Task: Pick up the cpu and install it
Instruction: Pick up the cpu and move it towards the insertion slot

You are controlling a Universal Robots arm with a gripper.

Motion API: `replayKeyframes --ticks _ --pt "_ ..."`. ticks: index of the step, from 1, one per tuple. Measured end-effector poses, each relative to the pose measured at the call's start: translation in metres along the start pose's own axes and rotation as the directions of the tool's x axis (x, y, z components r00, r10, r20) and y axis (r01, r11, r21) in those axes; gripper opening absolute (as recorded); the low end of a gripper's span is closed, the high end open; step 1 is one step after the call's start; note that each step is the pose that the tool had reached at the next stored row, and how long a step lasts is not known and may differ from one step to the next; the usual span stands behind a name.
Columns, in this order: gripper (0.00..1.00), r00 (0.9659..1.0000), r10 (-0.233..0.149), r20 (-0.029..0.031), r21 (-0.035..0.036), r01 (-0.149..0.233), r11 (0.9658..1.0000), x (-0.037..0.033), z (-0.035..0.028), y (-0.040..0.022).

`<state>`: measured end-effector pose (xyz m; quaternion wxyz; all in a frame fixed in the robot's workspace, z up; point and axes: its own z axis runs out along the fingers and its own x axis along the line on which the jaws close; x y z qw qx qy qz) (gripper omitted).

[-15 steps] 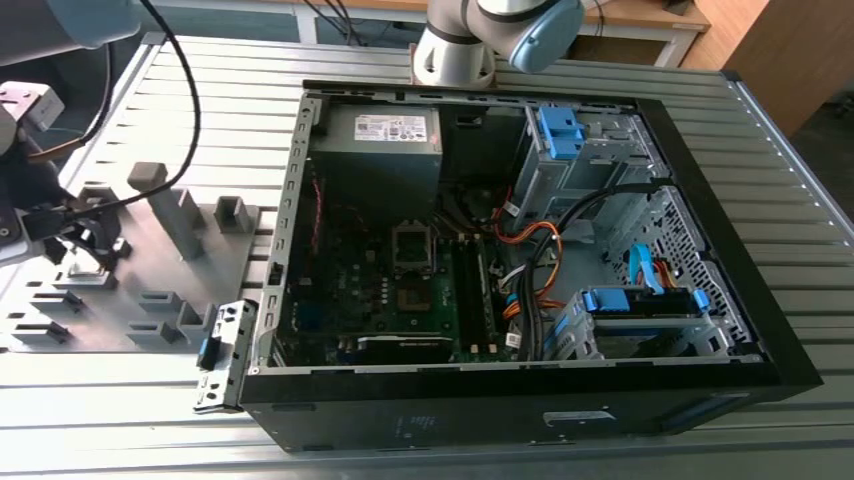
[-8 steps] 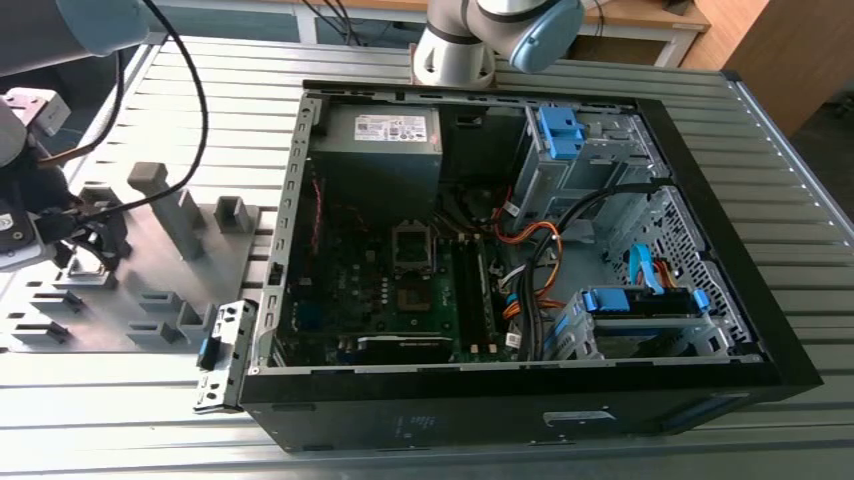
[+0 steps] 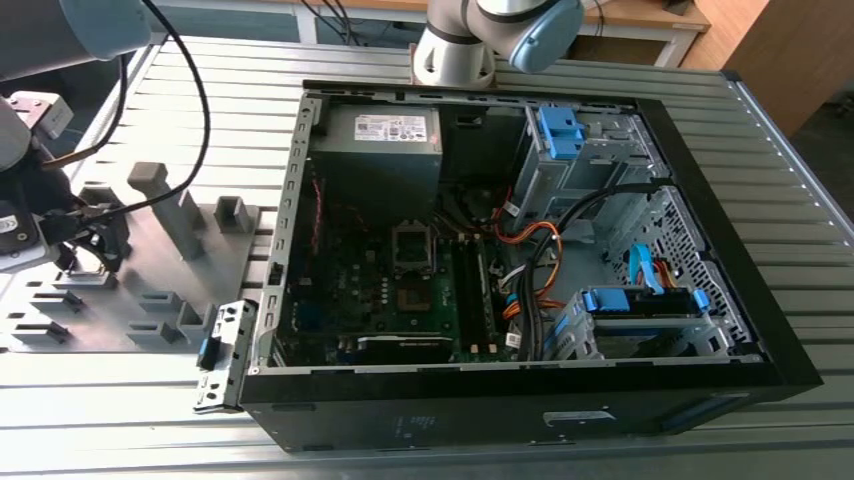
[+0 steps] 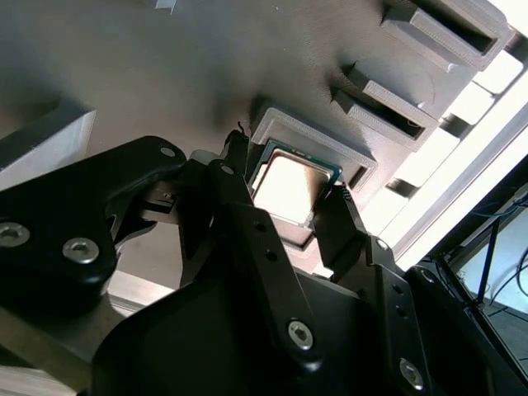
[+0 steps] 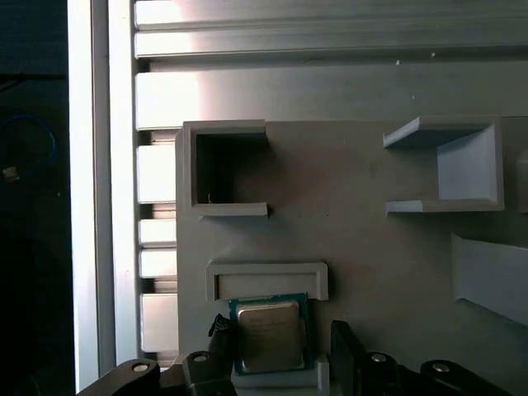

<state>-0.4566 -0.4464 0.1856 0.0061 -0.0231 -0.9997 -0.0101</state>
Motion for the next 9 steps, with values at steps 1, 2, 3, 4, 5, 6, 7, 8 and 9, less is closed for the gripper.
replayKeyframes --ticks 1,2,3,4,5,6,7,8,9 --pt "0.59 1.0000 0.000 0.0000 0.0000 0.000 1.0000 0.0000 0.0000 0.0000" --pt "0.59 1.0000 0.000 0.0000 0.0000 0.000 1.0000 0.0000 0.0000 0.0000" --pt "0.59 1.0000 0.000 0.0000 0.0000 0.000 1.0000 0.0000 0.0000 0.0000" --pt "0.59 1.0000 -0.001 -0.0001 0.0001 0.001 1.0000 0.0000 0.0000 0.0001" --pt "0.59 1.0000 -0.004 0.0000 0.0000 0.004 1.0000 0.0000 0.0001 0.0004" --pt "0.59 0.9999 -0.012 -0.0001 0.0001 0.012 0.9999 0.0000 0.0002 0.0006" --pt "0.59 0.9998 -0.022 -0.0004 0.0003 0.022 0.9998 0.0000 0.0002 0.0007" --pt "0.59 0.9995 -0.031 -0.0005 0.0004 0.031 0.9995 0.0000 0.0003 0.0010" --pt "0.59 0.9993 -0.037 -0.0008 0.0005 0.037 0.9993 0.0001 0.0003 0.0014"
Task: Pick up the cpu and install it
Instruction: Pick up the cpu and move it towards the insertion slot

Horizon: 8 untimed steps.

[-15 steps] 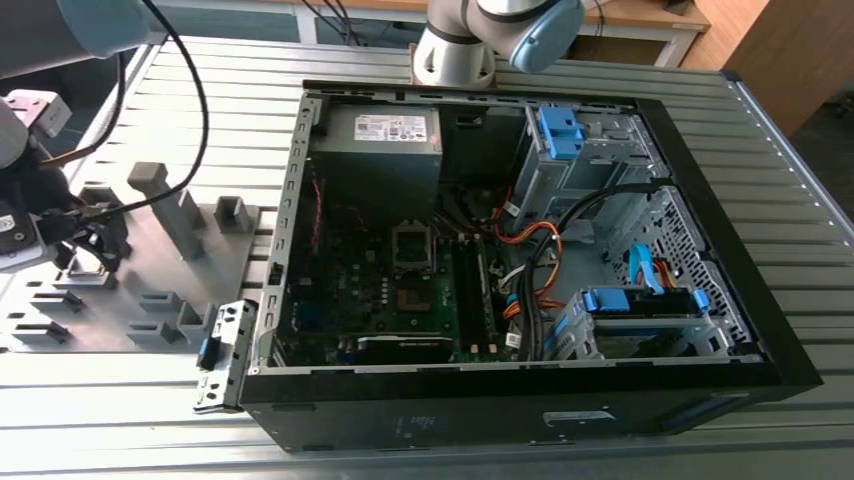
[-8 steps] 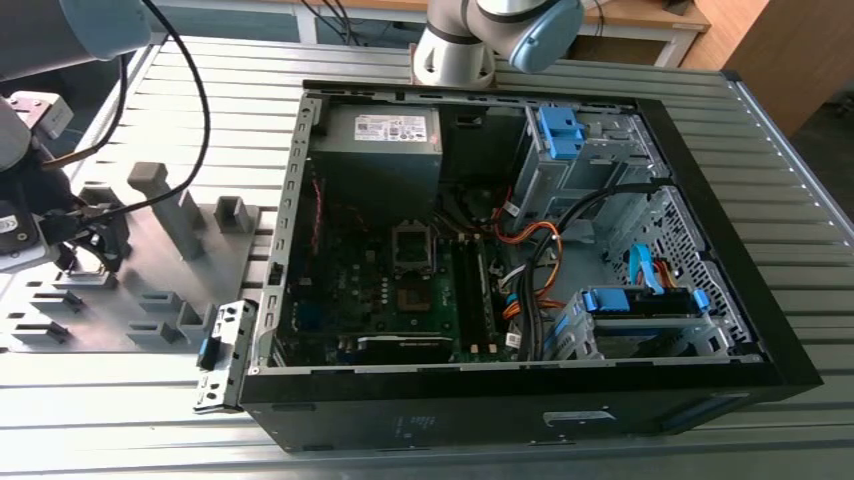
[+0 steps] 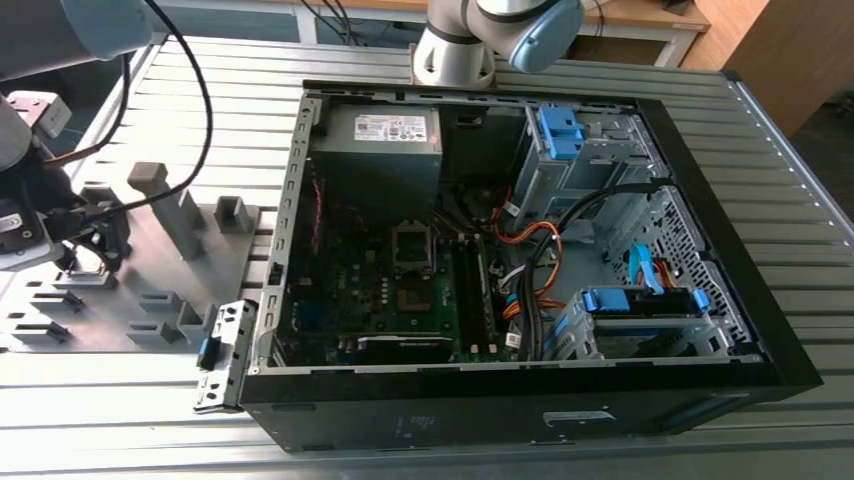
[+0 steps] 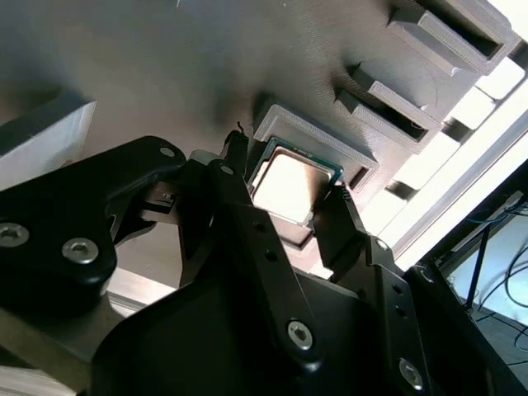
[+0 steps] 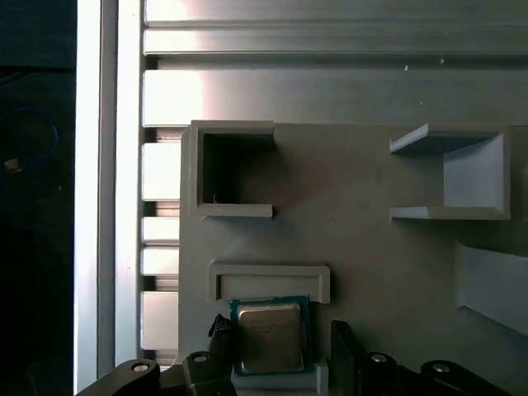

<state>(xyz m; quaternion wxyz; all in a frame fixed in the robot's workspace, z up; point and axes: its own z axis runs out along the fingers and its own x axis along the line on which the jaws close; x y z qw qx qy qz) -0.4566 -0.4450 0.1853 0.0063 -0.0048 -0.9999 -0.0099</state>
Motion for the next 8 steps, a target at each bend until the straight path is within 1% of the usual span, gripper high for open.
replayKeyframes --ticks 5,8 --pt "0.59 1.0000 -0.004 0.0002 -0.0002 0.004 1.0000 0.0016 0.0008 0.0039" --pt "0.59 1.0000 -0.004 0.0000 0.0000 0.004 1.0000 0.0052 0.0014 0.0046"
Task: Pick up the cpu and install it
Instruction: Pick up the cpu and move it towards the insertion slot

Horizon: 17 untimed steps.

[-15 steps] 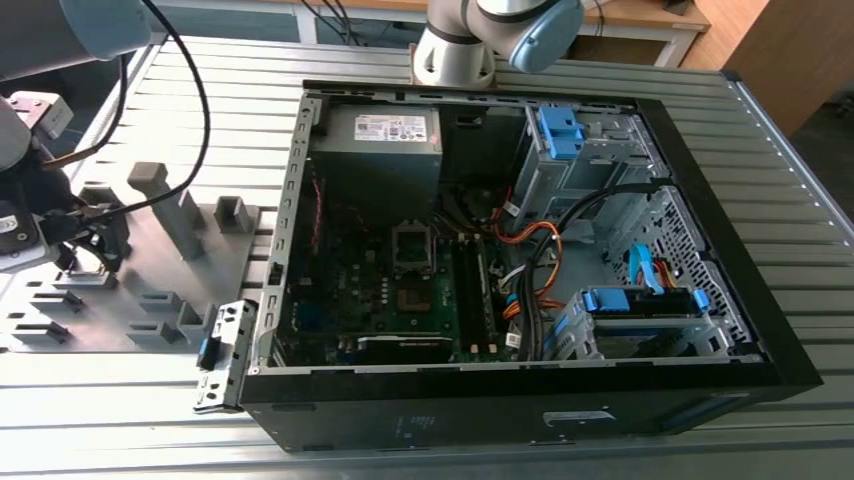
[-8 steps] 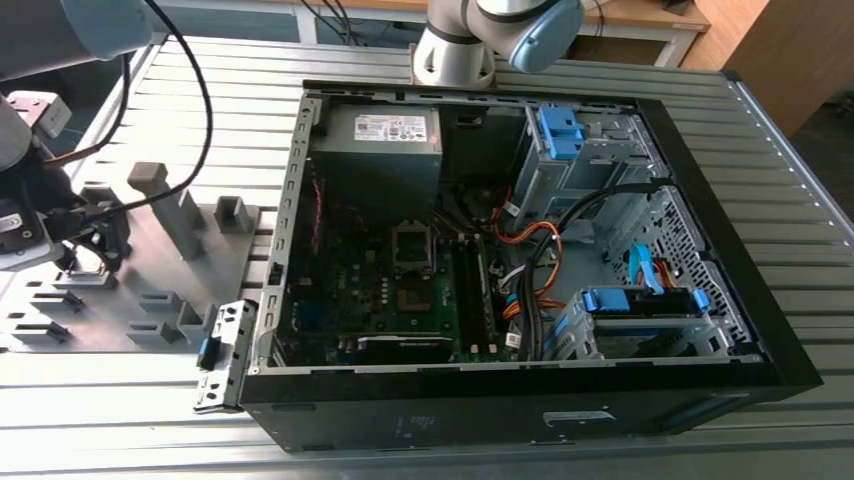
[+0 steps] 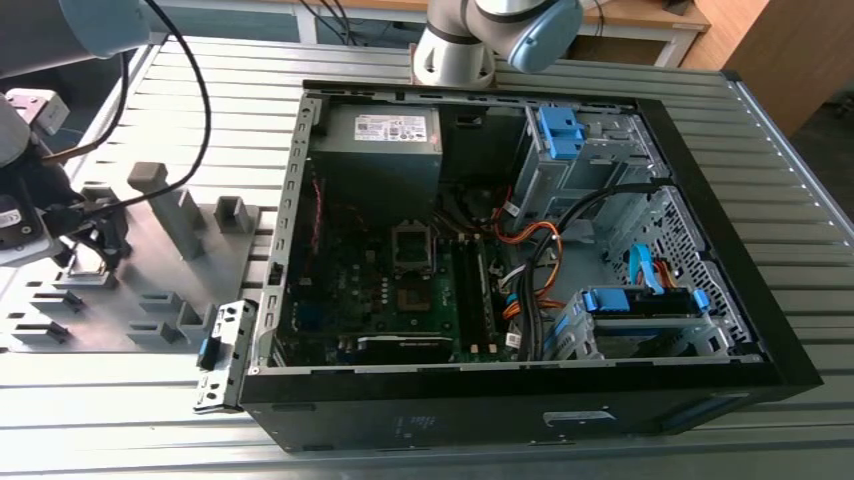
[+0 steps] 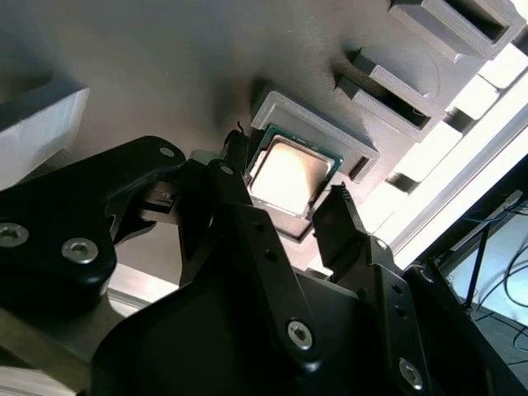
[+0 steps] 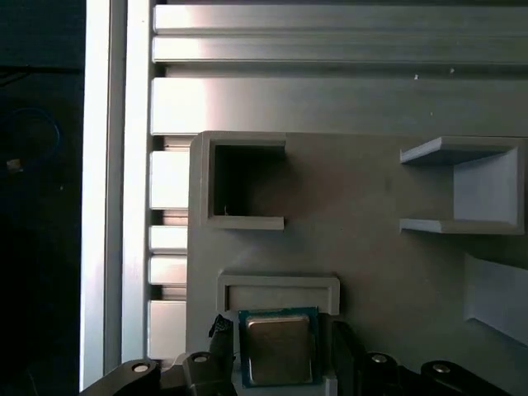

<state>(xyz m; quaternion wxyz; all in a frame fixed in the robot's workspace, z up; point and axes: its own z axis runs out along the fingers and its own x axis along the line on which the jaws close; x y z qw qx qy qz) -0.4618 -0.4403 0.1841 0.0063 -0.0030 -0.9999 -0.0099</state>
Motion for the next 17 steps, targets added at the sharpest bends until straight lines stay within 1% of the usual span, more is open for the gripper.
replayKeyframes --ticks 2,6,11,17 --pt "0.59 1.0000 0.000 0.0001 -0.0001 0.000 1.0000 0.0019 0.0007 0.0004" --pt "0.59 1.0000 0.000 -0.0001 0.0002 0.000 1.0000 0.0020 0.0037 0.0004" --pt "0.59 1.0000 0.000 0.0000 0.0002 0.000 1.0000 0.0020 0.0039 0.0004" --pt "0.59 1.0000 0.000 0.0001 0.0002 0.000 1.0000 0.0020 0.0026 0.0004"
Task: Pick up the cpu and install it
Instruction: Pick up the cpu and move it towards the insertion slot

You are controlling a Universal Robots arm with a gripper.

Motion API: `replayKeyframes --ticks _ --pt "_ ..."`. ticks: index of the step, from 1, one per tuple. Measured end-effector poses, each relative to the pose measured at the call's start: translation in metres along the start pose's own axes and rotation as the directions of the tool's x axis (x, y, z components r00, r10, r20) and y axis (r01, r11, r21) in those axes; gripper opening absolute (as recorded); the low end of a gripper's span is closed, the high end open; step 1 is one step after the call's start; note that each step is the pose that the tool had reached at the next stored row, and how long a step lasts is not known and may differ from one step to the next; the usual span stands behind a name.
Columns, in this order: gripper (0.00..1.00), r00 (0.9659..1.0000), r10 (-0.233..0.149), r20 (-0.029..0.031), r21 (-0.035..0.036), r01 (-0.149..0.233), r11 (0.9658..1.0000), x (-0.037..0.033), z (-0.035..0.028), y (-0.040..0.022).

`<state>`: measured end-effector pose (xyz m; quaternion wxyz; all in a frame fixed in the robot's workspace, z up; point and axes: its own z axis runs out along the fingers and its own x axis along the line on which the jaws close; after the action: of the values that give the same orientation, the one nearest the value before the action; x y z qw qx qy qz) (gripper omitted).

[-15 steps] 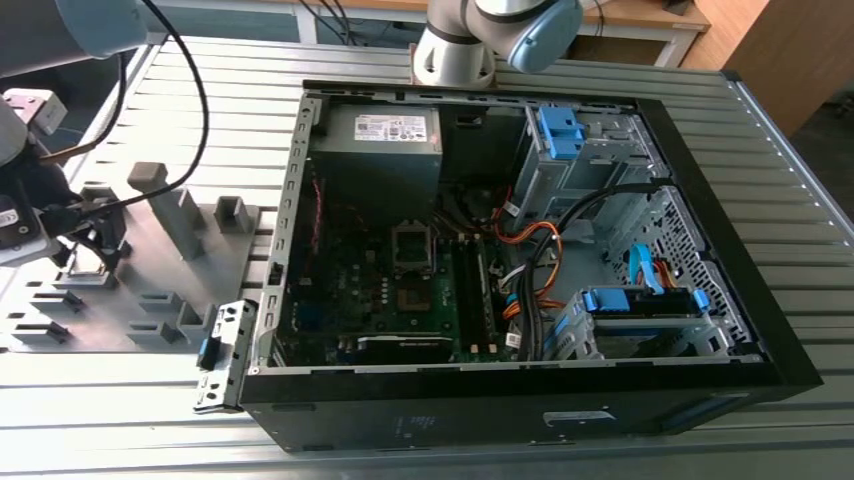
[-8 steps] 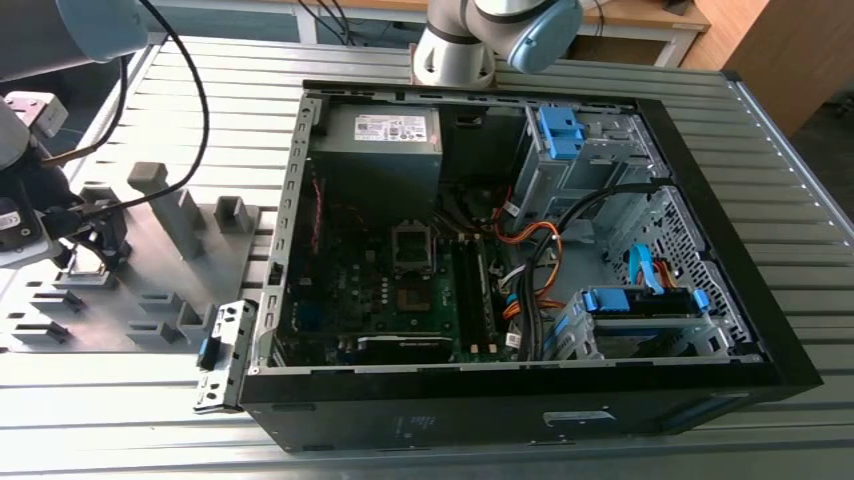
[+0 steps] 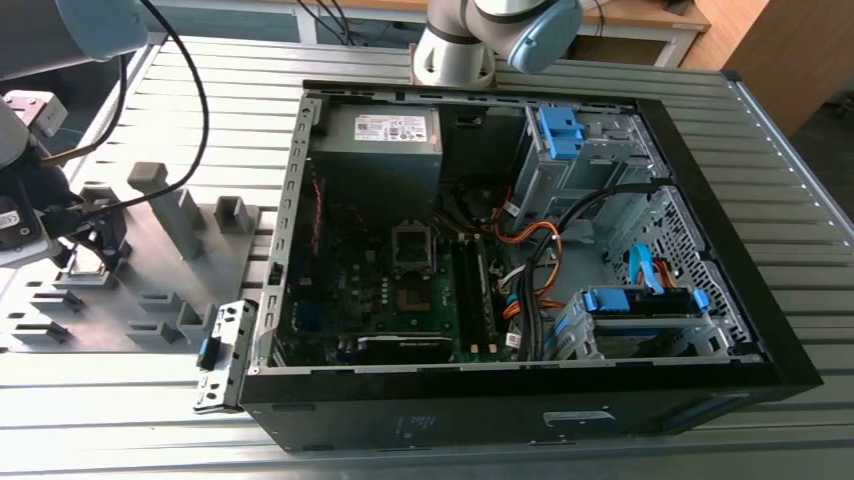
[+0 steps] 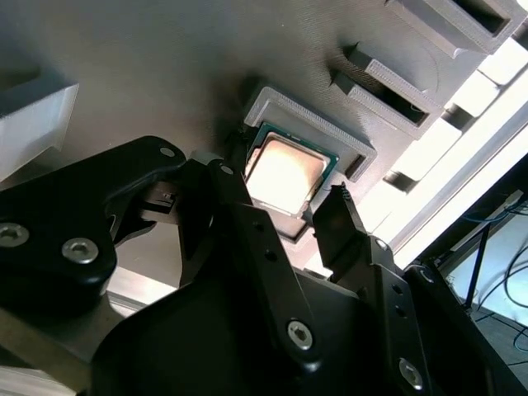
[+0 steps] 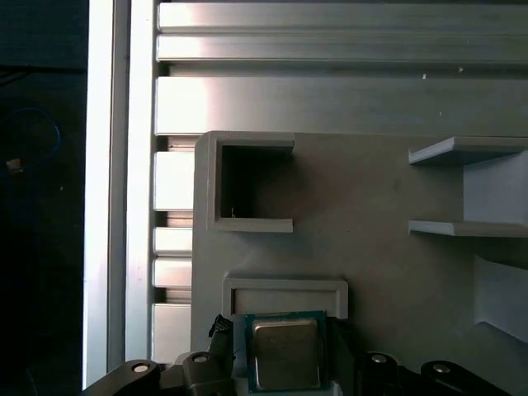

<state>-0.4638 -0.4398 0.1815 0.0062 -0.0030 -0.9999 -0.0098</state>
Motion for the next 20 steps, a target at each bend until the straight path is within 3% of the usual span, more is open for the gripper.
replayKeyframes --ticks 12,15,20 --pt "0.59 1.0000 0.000 0.0000 0.0001 0.000 1.0000 0.0000 -0.0020 0.0001" --pt "0.59 1.0000 -0.002 -0.0001 0.0059 0.002 1.0000 0.0001 -0.0020 0.0000" --pt "0.59 1.0000 -0.002 0.0003 0.0062 0.002 1.0000 0.0000 -0.0020 0.0000"
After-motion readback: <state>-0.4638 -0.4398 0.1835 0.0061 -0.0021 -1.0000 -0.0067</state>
